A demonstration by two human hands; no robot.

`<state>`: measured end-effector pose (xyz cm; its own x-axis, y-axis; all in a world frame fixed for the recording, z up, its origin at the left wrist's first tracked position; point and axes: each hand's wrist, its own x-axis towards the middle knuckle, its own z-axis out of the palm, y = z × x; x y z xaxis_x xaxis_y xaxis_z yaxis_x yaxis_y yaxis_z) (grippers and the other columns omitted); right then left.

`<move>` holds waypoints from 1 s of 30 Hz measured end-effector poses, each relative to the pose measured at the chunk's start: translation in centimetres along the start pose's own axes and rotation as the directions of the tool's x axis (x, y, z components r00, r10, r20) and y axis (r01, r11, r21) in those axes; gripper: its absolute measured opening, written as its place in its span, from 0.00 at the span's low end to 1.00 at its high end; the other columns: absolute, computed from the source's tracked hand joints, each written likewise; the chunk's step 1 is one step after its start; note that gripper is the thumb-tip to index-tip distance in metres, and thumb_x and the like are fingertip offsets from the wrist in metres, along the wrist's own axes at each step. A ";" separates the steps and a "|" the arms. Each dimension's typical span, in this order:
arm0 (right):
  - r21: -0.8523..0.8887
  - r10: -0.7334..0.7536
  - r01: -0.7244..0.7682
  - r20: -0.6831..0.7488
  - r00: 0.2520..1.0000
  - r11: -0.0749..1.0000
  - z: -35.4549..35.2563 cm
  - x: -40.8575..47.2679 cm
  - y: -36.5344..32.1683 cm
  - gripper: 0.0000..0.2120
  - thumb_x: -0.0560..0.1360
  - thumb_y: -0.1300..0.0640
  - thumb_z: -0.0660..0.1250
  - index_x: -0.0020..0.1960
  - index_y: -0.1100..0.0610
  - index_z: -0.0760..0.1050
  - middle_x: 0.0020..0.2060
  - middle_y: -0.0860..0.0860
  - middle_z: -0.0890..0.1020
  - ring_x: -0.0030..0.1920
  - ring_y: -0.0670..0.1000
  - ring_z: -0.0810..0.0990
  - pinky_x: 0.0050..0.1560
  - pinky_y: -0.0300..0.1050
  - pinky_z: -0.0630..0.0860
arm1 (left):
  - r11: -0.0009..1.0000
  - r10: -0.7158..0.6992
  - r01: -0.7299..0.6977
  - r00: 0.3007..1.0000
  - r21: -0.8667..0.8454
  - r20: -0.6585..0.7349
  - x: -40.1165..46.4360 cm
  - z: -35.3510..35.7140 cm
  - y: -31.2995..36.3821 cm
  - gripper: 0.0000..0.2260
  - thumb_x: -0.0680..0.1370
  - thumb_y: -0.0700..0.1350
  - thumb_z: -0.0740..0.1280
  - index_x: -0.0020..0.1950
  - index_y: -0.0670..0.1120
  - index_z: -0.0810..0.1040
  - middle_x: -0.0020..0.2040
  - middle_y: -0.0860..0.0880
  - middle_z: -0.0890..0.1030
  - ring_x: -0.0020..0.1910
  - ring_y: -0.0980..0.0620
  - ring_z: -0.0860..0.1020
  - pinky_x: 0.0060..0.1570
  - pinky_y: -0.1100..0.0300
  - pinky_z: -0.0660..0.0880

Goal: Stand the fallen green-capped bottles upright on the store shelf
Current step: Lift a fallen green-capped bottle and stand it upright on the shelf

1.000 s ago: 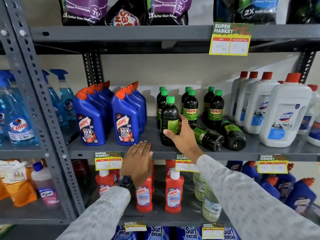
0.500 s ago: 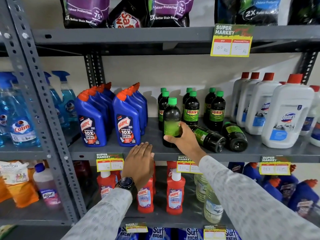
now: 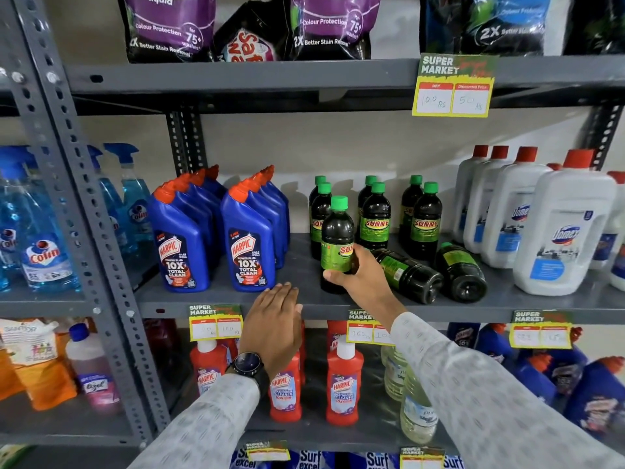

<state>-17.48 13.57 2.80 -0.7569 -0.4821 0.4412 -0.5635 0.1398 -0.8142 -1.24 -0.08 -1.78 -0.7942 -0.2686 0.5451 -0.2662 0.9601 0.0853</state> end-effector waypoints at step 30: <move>0.003 0.004 -0.003 -0.074 0.997 1.000 -1.9 -1.3 -0.5 0.39 0.70 0.48 0.81 0.74 0.54 0.67 0.51 0.34 0.77 0.50 0.23 0.75 0.46 0.21 0.70 | 1.000 0.000 0.000 1.000 -0.008 0.008 0.6 0.4 1.6 0.26 0.83 0.55 0.47 0.73 0.44 0.72 0.73 0.44 0.74 0.73 0.48 0.71 0.74 0.53 0.63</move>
<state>-16.82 15.74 3.35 -0.7816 -0.4158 0.4650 -0.5599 0.1388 -0.8169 -2.34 1.31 -1.64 -0.7986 -0.2695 0.5382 -0.2622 0.9606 0.0919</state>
